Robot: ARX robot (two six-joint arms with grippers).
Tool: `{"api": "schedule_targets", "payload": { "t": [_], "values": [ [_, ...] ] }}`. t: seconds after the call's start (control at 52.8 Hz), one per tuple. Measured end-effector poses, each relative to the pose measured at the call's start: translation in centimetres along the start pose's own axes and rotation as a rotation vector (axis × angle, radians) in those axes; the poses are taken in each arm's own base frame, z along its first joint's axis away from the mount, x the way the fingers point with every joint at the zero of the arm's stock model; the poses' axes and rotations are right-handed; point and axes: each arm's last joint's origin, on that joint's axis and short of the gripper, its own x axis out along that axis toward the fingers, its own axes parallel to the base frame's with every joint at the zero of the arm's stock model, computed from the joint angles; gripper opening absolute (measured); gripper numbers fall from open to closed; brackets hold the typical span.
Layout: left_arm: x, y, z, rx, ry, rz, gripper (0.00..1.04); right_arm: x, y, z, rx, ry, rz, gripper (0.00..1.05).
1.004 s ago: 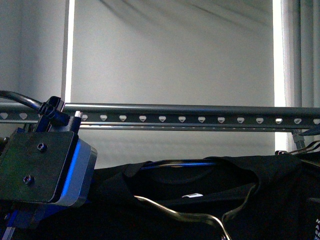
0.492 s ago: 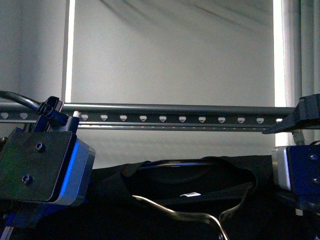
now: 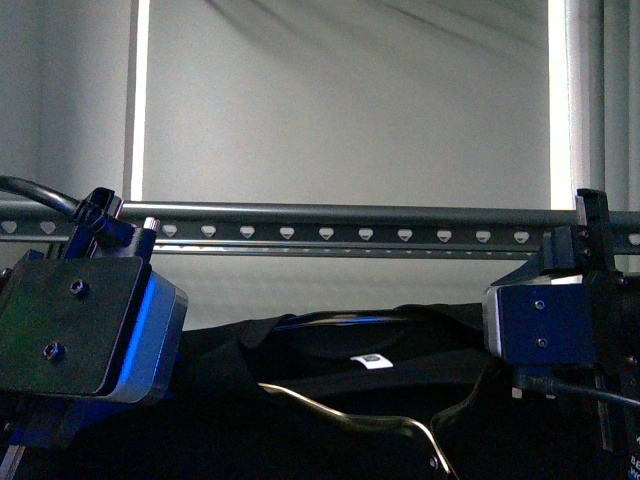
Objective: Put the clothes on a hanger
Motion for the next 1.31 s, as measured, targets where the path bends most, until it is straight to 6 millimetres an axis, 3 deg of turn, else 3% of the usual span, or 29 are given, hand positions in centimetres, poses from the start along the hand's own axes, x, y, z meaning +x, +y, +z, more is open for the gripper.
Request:
{"api": "schedule_targets", "payload": {
  "t": [0.36,0.492,0.701,0.928,1.042,1.117,1.212,1.307],
  "values": [
    [0.0,0.1,0.0,-0.005,-0.003,0.004,0.06,0.0,-0.4,-0.6,0.071,0.014,-0.026,0.11],
    [-0.1,0.4,0.1,0.008,-0.015,0.014,0.31,-1.5,0.2,-1.0,0.105,0.028,-0.021,0.09],
    [-0.1,0.6,0.1,0.014,-0.014,0.020,0.70,-4.6,3.2,-2.6,0.169,0.114,0.079,0.09],
    [-0.1,0.6,0.1,0.015,-0.015,0.020,1.00,-6.3,5.2,-4.0,0.414,0.249,0.230,0.09],
    [-0.2,0.7,0.1,0.004,-0.029,0.030,0.98,-7.8,5.9,-4.3,0.732,0.361,0.339,0.09],
    [-0.2,1.7,-0.7,-0.236,-0.112,0.174,0.98,-8.9,5.7,-4.0,0.936,0.379,0.380,0.09],
    [-0.7,4.2,-2.6,-0.649,0.006,0.370,0.98,-10.1,5.2,-3.5,1.123,0.368,0.415,0.09],
    [-2.4,6.5,-6.0,-1.093,0.180,0.656,0.98,-10.8,4.9,-3.4,1.321,0.381,0.461,0.08]
  ]
}}
